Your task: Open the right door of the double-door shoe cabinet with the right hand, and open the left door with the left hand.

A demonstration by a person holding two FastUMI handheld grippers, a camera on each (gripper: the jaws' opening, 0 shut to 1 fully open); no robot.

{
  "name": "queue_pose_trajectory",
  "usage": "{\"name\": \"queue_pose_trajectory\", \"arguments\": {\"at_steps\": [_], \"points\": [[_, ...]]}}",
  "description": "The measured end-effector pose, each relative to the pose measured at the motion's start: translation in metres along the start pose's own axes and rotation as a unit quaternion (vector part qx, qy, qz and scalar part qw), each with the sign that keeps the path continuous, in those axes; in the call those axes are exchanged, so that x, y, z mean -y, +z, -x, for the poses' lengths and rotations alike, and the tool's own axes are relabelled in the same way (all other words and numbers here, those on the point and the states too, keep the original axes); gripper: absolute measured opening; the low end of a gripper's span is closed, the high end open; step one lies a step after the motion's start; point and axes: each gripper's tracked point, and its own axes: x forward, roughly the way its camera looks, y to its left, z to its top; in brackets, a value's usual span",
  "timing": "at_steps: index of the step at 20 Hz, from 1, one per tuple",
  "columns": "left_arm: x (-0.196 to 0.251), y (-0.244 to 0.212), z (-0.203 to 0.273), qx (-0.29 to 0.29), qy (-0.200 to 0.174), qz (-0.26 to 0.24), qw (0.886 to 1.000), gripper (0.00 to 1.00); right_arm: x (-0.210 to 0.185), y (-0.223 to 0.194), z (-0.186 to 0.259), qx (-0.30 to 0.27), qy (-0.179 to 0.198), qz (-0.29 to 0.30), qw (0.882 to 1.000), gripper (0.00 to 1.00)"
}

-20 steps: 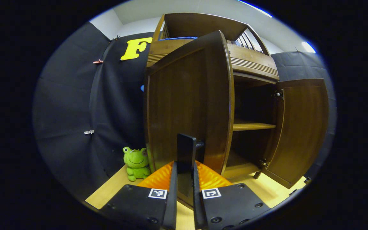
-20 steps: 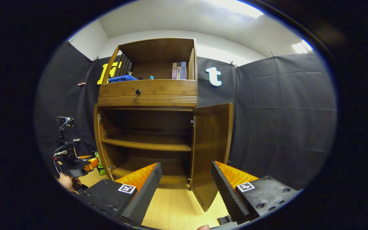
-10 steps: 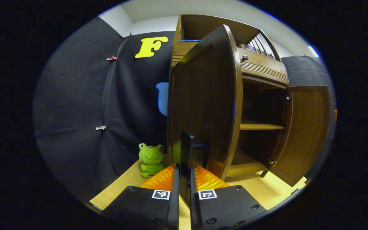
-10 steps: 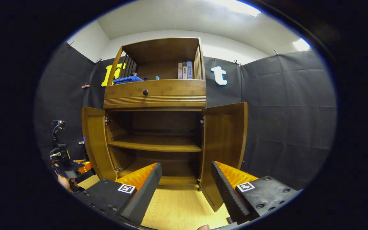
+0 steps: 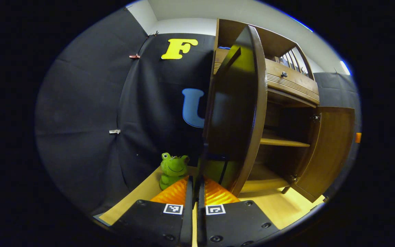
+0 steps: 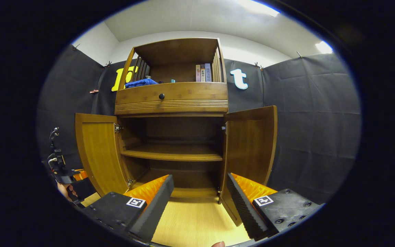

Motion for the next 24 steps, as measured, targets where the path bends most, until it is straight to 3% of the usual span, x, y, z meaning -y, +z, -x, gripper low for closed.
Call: {"name": "queue_pose_trajectory", "arguments": {"at_steps": [8, 12, 13, 14, 15, 16, 18, 24], "points": [[-0.006, 0.000, 0.001, -0.003, -0.005, -0.012, 1.000, 0.13, -0.002, 0.001, -0.004, -0.003, 0.001, -0.007, 1.000, 0.99], [-0.013, 0.005, 0.012, 0.002, 0.010, -0.018, 1.000, 0.25, 0.000, 0.000, -0.002, -0.005, 0.004, -0.009, 1.000, 1.00], [-0.016, 0.006, 0.017, 0.004, 0.020, -0.026, 0.999, 0.38, 0.000, 0.000, -0.001, -0.005, 0.004, -0.010, 1.000, 1.00], [-0.022, 0.007, 0.020, 0.003, 0.034, -0.037, 0.999, 0.29, 0.001, 0.000, 0.000, -0.005, 0.005, -0.010, 1.000, 0.99], [-0.025, 0.006, 0.024, 0.001, 0.045, -0.048, 0.998, 0.51, 0.002, 0.000, 0.001, -0.005, 0.004, -0.010, 1.000, 1.00], [-0.027, 0.007, 0.029, 0.002, 0.054, -0.056, 0.997, 0.51, 0.002, -0.001, 0.001, -0.006, 0.005, -0.010, 1.000, 0.99], [-0.029, 0.013, 0.040, 0.008, 0.065, -0.060, 0.996, 0.69, 0.003, -0.001, 0.000, -0.008, 0.006, -0.014, 1.000, 1.00], [-0.026, 0.027, 0.075, 0.026, 0.079, -0.050, 0.995, 0.87, -0.004, 0.005, -0.002, -0.001, 0.021, -0.018, 1.000, 1.00]]}}
